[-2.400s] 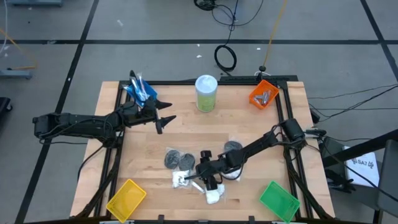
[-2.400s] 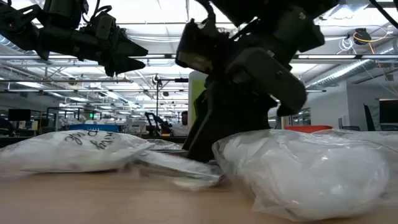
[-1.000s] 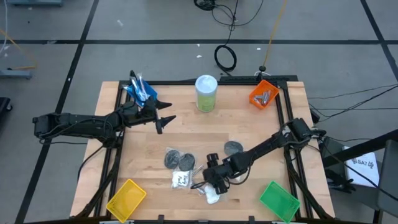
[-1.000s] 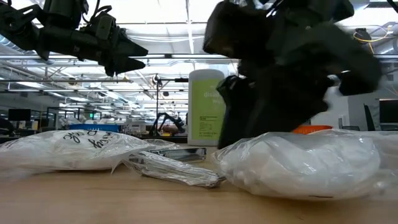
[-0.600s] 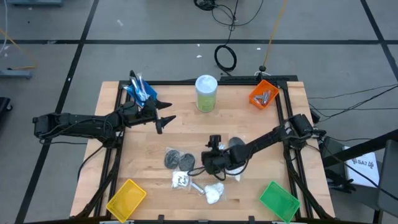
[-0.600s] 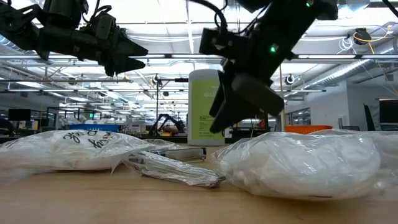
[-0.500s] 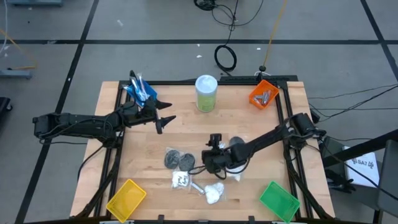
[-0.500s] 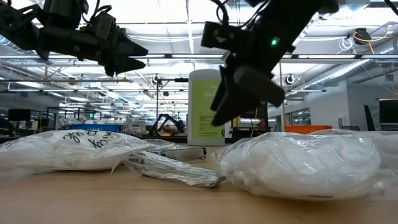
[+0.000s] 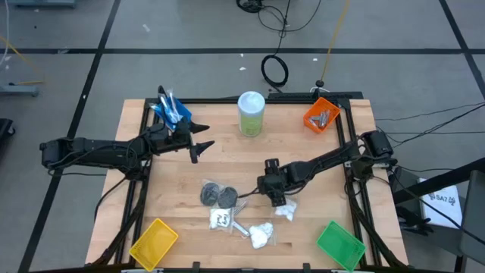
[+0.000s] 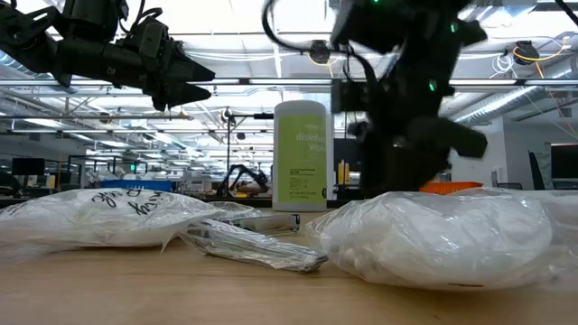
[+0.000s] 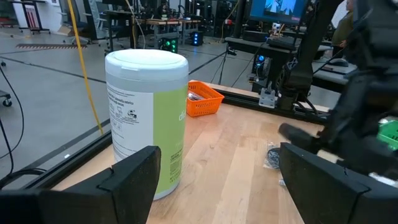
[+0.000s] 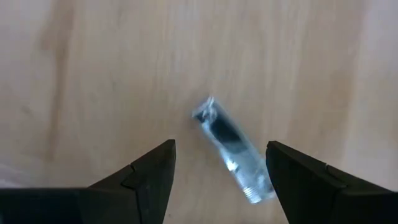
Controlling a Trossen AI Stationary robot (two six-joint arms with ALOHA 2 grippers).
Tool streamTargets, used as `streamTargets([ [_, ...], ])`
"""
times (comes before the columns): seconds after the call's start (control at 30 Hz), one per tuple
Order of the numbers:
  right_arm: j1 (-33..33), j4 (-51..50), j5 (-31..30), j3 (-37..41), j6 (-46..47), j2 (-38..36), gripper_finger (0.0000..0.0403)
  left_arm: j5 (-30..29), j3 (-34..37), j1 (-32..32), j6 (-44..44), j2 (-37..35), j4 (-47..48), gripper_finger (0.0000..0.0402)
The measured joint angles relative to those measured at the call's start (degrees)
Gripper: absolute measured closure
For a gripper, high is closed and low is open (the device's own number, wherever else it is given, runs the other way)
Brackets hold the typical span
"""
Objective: Pick & Place Travel size toiletries
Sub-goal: Put the nail cutter into the orange bin
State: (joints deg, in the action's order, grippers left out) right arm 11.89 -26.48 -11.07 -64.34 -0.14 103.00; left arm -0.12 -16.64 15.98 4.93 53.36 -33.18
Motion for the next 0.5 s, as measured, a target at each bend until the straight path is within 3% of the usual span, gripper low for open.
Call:
streamTargets([
  [0.27, -4.06, 11.18, 5.04, 8.39, -3.46, -0.54, 0.0165, 0.0, 0.0, 0.0, 0.0, 0.0, 0.0, 0.008],
  [0.5, -4.82, 10.54, 10.9, 9.01, 2.29, -1.31, 0.0165, 0.0, 0.0, 0.0, 0.0, 0.0, 0.01, 0.008],
])
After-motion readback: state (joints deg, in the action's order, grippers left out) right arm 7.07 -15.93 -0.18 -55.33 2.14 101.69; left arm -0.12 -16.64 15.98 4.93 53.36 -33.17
